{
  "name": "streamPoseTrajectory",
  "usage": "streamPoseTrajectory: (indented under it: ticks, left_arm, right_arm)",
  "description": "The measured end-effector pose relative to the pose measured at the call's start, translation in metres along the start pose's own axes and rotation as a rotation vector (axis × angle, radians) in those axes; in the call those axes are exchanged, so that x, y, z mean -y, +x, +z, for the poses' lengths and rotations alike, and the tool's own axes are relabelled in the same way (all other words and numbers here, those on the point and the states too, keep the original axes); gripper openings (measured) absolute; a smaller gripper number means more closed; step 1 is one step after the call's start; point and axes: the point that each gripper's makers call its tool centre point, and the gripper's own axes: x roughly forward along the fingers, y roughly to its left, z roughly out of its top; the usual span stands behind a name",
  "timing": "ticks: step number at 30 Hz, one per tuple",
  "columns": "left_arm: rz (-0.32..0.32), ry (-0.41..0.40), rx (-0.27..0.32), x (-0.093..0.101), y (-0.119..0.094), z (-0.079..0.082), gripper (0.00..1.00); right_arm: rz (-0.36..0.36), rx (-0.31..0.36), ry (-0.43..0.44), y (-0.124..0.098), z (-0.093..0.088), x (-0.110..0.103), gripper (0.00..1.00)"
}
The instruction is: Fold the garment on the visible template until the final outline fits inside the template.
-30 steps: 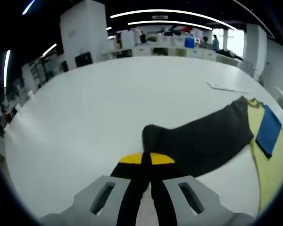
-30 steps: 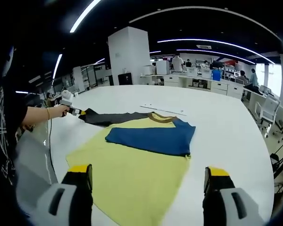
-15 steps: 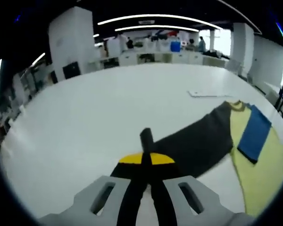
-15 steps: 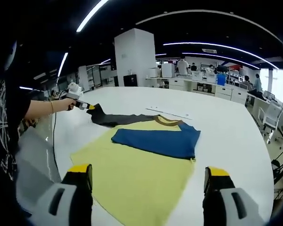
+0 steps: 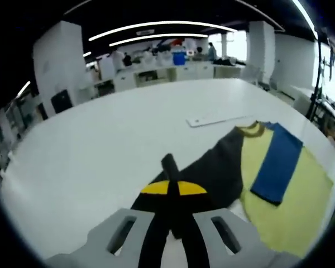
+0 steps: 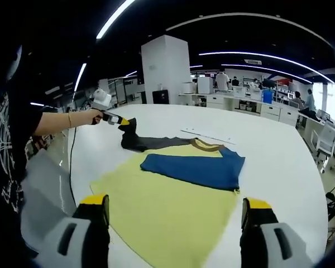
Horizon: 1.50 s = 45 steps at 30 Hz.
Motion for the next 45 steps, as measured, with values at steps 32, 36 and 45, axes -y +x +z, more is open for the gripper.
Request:
streamPoseTrajectory:
  ticks: [32, 36, 45]
  left_arm:
    - [-0.186, 0.132, 0.051, 0.125, 0.024, 0.082, 0.00]
    - [-0.209, 0.135, 0.063, 0.136, 0.028, 0.091, 0.00]
    - [-0.263, 0.148, 0.077, 0.170, 0.035, 0.101, 0.00]
  right_arm:
    - [0.028, 0.037, 0.026, 0.004, 0.004, -0.004, 1.00]
    - [0.024, 0.038, 0.024, 0.004, 0.005, -0.004, 1.00]
    - [0.015, 0.030, 0.027, 0.002, 0.000, -0.003, 1.00]
